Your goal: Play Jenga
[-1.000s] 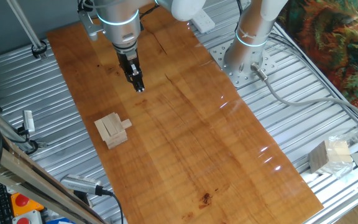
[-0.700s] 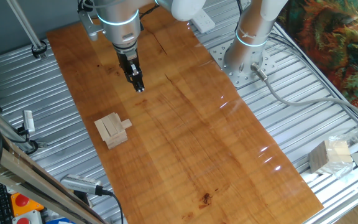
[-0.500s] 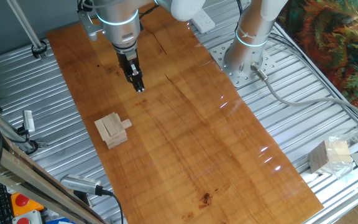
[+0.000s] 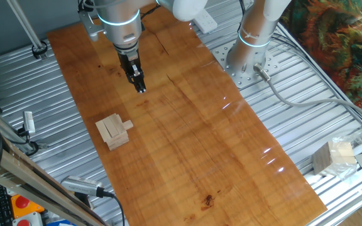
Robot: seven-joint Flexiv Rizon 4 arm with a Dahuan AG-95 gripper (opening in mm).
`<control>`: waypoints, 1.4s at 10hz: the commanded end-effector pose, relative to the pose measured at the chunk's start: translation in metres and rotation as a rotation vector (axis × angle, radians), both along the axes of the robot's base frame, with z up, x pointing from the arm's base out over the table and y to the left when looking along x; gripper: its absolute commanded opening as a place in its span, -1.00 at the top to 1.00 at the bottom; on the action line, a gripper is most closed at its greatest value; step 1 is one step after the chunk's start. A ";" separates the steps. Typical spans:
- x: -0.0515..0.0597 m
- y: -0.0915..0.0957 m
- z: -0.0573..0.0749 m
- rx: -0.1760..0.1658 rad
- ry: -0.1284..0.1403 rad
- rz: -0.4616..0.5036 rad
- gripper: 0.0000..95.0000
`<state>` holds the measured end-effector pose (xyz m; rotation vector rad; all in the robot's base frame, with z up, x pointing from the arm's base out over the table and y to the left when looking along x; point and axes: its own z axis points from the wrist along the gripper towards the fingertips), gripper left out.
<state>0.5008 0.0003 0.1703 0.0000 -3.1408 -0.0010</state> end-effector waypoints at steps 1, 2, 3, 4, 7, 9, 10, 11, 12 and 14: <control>-0.001 0.000 0.000 -0.070 -0.126 -0.048 1.00; -0.001 0.000 0.000 -0.079 -0.125 -0.046 1.00; -0.001 0.000 0.000 -0.080 -0.124 -0.045 1.00; -0.001 0.000 0.000 -0.080 -0.124 -0.046 1.00; -0.001 0.000 0.000 -0.078 -0.124 -0.067 1.00; -0.001 0.000 0.000 -0.070 -0.124 -0.080 1.00; -0.001 0.000 0.000 -0.061 -0.112 -0.081 1.00; -0.001 0.000 0.000 -0.050 -0.104 -0.082 1.00; -0.001 0.000 0.001 -0.044 -0.087 -0.081 1.00; -0.001 0.000 0.001 -0.043 -0.084 -0.079 1.00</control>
